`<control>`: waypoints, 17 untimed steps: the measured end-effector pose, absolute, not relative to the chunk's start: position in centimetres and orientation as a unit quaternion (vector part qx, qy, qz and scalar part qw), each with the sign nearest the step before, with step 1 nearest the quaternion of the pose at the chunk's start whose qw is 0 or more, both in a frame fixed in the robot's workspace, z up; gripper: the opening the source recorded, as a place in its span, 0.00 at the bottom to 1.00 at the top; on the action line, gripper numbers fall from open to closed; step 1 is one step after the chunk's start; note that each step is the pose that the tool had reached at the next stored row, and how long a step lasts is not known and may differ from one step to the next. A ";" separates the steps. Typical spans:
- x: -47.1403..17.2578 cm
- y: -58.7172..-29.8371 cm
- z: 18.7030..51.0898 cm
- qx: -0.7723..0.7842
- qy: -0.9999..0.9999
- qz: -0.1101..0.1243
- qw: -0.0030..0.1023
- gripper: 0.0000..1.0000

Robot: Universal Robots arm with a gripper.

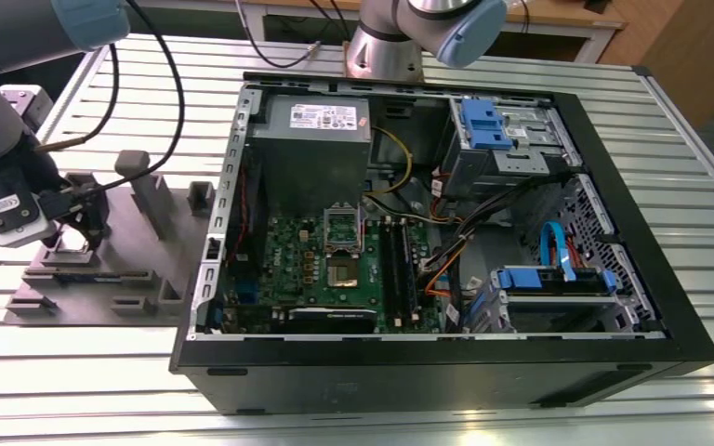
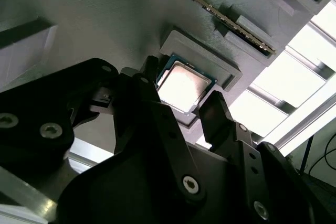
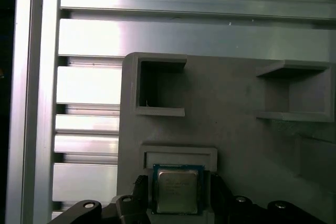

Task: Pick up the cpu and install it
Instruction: 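Pick up the cpu and move it towards the insertion slot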

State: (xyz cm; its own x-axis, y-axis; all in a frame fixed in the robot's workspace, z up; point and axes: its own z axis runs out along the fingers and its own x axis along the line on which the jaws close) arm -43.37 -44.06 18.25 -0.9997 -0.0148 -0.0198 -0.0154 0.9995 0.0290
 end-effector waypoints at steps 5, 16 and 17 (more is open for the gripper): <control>-43.4 -44.1 18.2 -0.008 1.000 0.015 0.010 0.59; -43.4 -44.1 18.2 -0.004 1.000 0.015 0.010 0.59; -43.4 -44.1 18.2 -0.003 1.000 0.015 0.010 0.59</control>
State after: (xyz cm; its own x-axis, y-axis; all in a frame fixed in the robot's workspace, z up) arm -43.37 -44.06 18.23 -0.9998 -0.0060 -0.0199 -0.0066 0.9996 0.0290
